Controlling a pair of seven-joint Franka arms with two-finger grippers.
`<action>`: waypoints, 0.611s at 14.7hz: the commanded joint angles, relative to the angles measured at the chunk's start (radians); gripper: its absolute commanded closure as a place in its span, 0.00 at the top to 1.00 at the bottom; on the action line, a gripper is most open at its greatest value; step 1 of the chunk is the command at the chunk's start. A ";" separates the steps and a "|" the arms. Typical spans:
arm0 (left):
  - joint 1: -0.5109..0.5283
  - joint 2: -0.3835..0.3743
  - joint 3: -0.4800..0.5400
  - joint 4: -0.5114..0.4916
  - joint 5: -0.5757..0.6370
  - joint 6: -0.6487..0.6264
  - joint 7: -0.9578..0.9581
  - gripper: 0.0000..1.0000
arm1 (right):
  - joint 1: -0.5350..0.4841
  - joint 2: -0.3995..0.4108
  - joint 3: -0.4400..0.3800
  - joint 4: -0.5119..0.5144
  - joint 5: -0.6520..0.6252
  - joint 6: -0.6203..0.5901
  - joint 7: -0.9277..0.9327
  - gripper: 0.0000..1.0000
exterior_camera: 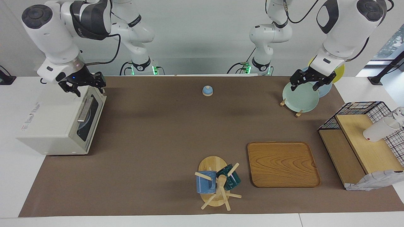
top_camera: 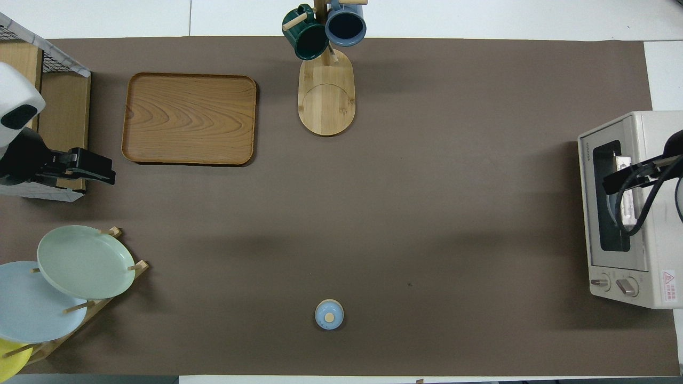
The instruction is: Put eggplant into oven
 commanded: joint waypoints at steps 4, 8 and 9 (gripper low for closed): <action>0.010 0.002 -0.009 0.014 0.019 -0.014 0.003 1.00 | 0.058 0.038 -0.008 0.111 0.020 -0.064 0.064 1.00; 0.010 0.002 -0.009 0.014 0.019 -0.014 0.003 1.00 | 0.097 0.025 -0.049 0.096 0.027 -0.070 0.069 1.00; 0.010 0.002 -0.009 0.014 0.019 -0.014 0.003 1.00 | 0.114 0.021 -0.063 0.094 0.028 -0.070 0.069 1.00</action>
